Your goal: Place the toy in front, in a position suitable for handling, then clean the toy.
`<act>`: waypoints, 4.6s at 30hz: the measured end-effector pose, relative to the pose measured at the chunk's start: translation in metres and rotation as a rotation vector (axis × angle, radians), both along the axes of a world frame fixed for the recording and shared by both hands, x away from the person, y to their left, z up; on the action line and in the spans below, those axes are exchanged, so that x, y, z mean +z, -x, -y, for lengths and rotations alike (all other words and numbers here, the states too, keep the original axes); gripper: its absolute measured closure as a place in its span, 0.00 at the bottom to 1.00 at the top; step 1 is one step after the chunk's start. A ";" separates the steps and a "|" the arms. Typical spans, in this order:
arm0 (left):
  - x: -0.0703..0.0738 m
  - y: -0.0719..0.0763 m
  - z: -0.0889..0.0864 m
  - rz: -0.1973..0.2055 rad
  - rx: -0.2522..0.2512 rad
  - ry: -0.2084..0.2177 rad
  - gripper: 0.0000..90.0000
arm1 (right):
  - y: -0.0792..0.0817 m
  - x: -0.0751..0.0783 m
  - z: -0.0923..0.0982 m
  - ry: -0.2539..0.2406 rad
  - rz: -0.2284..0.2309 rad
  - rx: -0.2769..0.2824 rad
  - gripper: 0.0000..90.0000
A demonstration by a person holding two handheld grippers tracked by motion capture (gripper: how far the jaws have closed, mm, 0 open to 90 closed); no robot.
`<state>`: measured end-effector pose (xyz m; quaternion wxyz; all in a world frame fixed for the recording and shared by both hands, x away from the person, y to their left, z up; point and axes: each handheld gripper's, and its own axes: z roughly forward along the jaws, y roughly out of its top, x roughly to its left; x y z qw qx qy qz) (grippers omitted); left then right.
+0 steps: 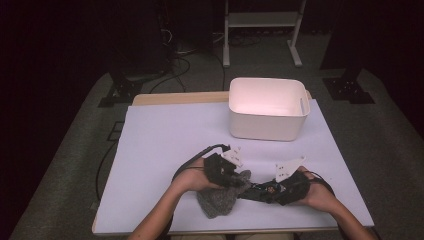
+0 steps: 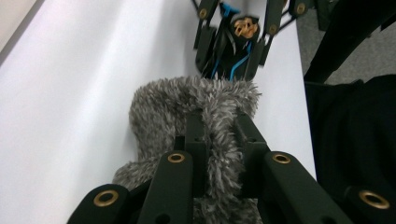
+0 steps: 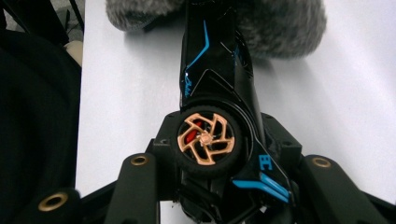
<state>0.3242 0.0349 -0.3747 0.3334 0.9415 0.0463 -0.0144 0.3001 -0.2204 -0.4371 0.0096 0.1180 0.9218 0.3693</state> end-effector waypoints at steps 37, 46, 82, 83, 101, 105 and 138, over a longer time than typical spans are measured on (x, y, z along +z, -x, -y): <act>0.044 -0.006 -0.176 0.038 0.329 0.100 0.88 | -0.044 0.010 -0.064 0.080 0.032 0.055 0.61; 0.013 -0.015 -0.196 0.011 0.415 0.036 0.88 | -0.058 0.007 -0.071 0.065 0.049 0.062 0.61; -0.043 0.009 -0.152 -0.026 0.357 0.087 0.58 | -0.007 0.002 -0.068 0.050 -0.001 0.022 0.26; -0.042 0.010 -0.152 -0.021 0.357 0.089 0.57 | -0.007 0.001 -0.068 0.056 -0.001 0.025 0.25; -0.033 0.016 -0.155 0.020 0.406 0.161 0.32 | -0.013 0.016 -0.057 0.001 -0.039 0.014 0.24; -0.032 0.017 -0.154 0.024 0.420 0.165 0.27 | -0.017 0.024 -0.050 -0.004 -0.035 -0.010 0.23; -0.022 0.017 -0.160 0.045 0.427 0.198 0.18 | -0.070 0.074 -0.021 -0.014 0.002 -0.039 0.26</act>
